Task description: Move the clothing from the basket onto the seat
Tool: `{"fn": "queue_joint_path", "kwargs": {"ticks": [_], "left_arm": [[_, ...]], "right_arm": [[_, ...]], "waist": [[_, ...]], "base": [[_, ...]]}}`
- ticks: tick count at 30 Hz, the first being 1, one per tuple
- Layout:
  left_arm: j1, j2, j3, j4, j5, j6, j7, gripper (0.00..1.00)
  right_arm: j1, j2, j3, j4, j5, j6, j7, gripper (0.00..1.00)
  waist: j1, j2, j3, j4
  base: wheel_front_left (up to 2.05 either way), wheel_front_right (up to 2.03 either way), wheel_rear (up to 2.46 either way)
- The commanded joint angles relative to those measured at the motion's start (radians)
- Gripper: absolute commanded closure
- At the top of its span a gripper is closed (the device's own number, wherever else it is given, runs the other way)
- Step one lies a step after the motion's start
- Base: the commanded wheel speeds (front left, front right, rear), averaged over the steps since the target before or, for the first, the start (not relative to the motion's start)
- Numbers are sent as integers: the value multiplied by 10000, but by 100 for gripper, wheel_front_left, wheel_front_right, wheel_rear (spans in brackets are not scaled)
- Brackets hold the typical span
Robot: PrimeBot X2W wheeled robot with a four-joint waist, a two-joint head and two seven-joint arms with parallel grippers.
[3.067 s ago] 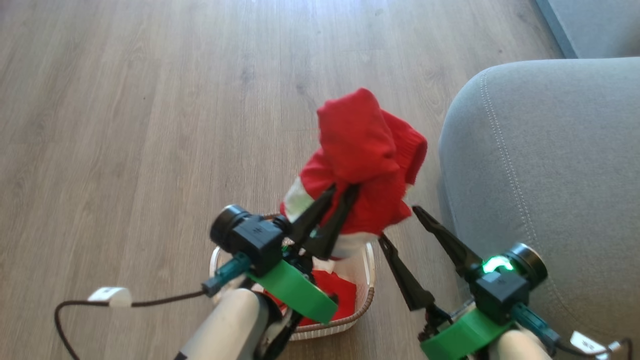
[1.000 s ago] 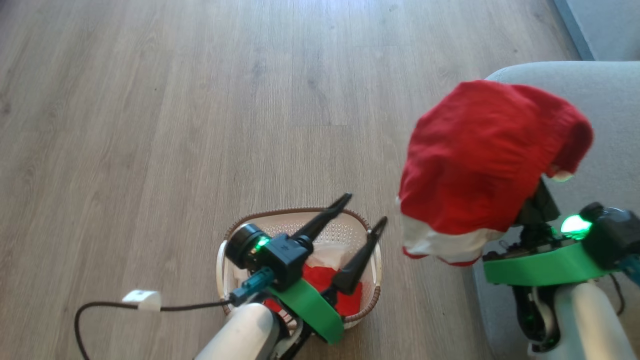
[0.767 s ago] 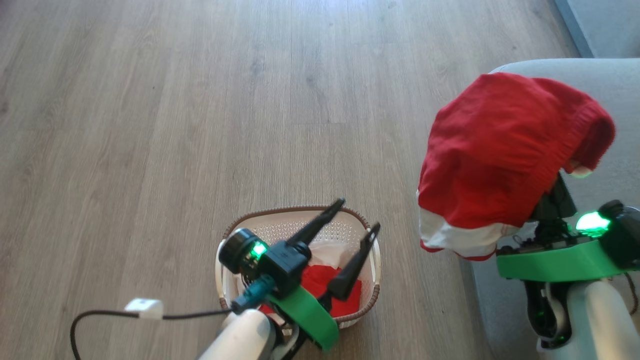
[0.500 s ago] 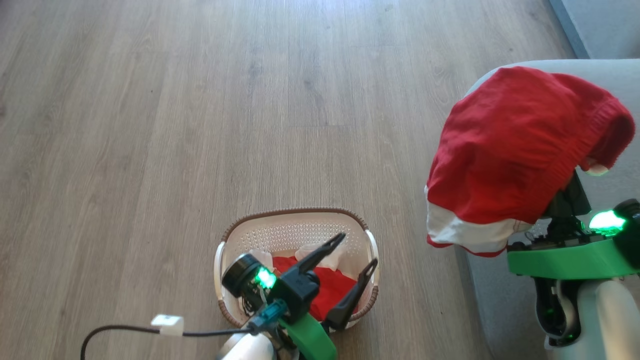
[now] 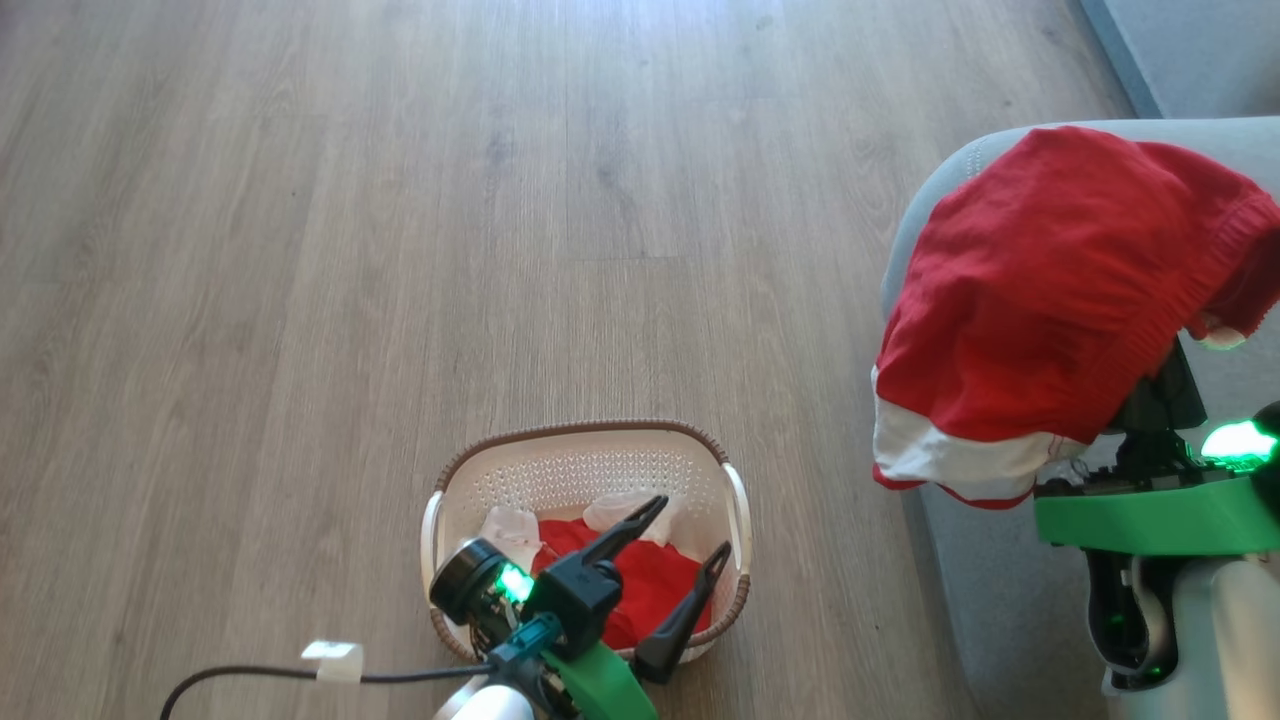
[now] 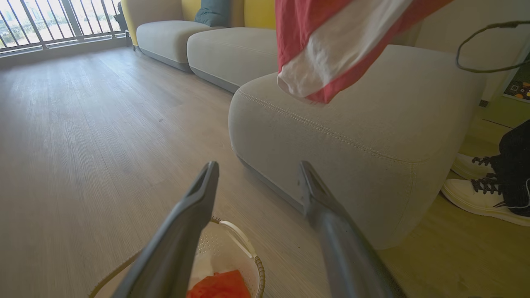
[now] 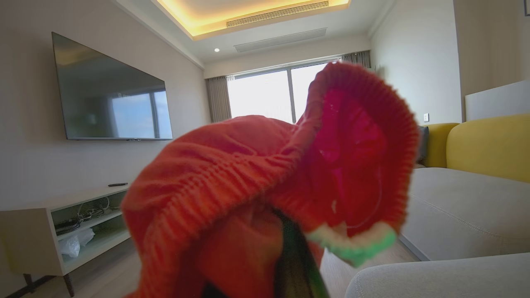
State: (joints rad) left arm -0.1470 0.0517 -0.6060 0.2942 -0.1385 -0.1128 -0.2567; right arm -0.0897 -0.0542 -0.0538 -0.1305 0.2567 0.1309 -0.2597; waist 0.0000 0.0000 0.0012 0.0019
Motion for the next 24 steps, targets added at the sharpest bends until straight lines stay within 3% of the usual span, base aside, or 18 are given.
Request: {"fn": "queue_joint_path", "kwargs": {"ticks": [1, 8, 24], "left_arm": [[-178, -15, 412, -288, -69, -40, -51, 0], [-162, -15, 356, -303, -4, -36, -51, 0], [-203, -15, 180, -458, -202, -10, -51, 0]], "right_arm": [[-260, 38, 190, -438, 41, -2, -21, 100], [-298, 33, 58, -500, -30, -2, -21, 100], [-288, -146, -522, -596, -127, -2, -21, 100]], "waist": [[0, 0, -5, -56], [0, 0, 39, -653], [0, 0, 271, -3064]], "base": [[0, 0, 0], [0, 0, 0], [0, 0, 0]]}}
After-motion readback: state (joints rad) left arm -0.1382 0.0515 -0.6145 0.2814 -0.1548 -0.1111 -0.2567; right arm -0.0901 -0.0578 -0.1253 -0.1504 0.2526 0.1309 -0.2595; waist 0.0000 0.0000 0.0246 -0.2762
